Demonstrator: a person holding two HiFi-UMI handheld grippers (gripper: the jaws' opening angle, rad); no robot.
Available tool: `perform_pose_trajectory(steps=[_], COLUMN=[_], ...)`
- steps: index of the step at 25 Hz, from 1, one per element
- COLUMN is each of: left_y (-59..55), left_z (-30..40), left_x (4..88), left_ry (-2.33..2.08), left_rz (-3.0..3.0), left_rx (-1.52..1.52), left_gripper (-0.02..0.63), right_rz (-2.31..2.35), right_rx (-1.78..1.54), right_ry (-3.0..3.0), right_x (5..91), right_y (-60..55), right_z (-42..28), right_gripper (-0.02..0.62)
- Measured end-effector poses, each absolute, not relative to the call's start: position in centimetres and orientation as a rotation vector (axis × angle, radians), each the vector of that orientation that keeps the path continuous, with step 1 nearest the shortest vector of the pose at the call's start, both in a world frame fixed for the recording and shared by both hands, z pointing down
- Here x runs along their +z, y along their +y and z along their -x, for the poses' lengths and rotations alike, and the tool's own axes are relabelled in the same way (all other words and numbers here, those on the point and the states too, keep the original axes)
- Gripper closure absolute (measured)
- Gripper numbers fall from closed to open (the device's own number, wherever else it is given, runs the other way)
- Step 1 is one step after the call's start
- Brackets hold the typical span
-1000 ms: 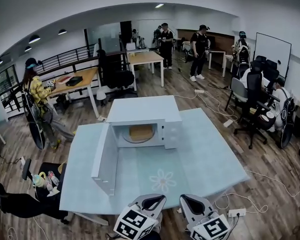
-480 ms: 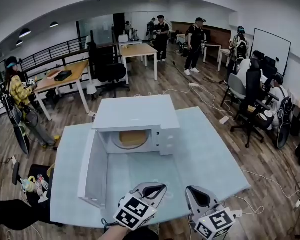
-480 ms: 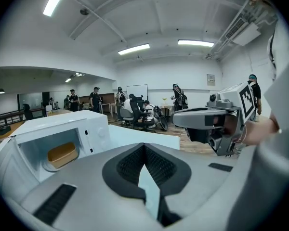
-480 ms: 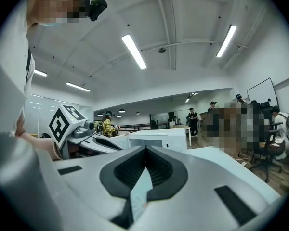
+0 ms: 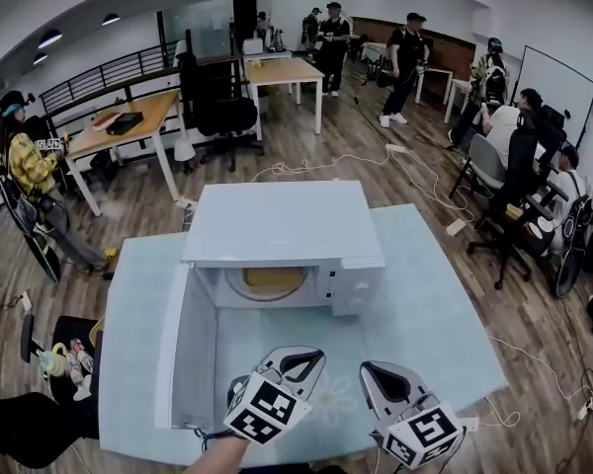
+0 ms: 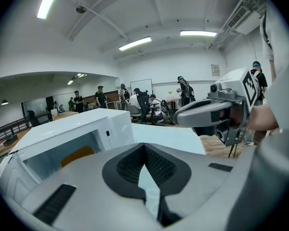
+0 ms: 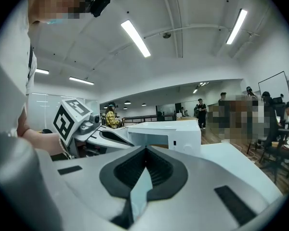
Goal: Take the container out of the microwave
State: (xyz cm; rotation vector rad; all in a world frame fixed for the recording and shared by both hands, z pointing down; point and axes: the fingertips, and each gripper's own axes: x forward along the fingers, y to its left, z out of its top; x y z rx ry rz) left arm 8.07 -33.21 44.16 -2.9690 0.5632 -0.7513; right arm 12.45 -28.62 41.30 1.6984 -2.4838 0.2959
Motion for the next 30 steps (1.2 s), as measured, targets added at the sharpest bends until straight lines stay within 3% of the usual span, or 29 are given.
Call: perform_pose_trajectory(steps=[11,30], left_y=[-43.2,-51.8], left_z=[-7.7,-6.3], left_x=[49.2,55.5], left_ry=[0.983,0.978], left_rz=[2.985,2.837], left_rx=[-0.767,-0.998], left_gripper=[0.601,0.6], right_rz=[-1.662,-1.609], right_rx=[0.419,0.577], right_ry=[-2.454,-2.383], right_x=[44.9,49.4], right_y=[-33.4,-36.8], right_z=[-12.0,-11.0], right_gripper=[0.586,0.586])
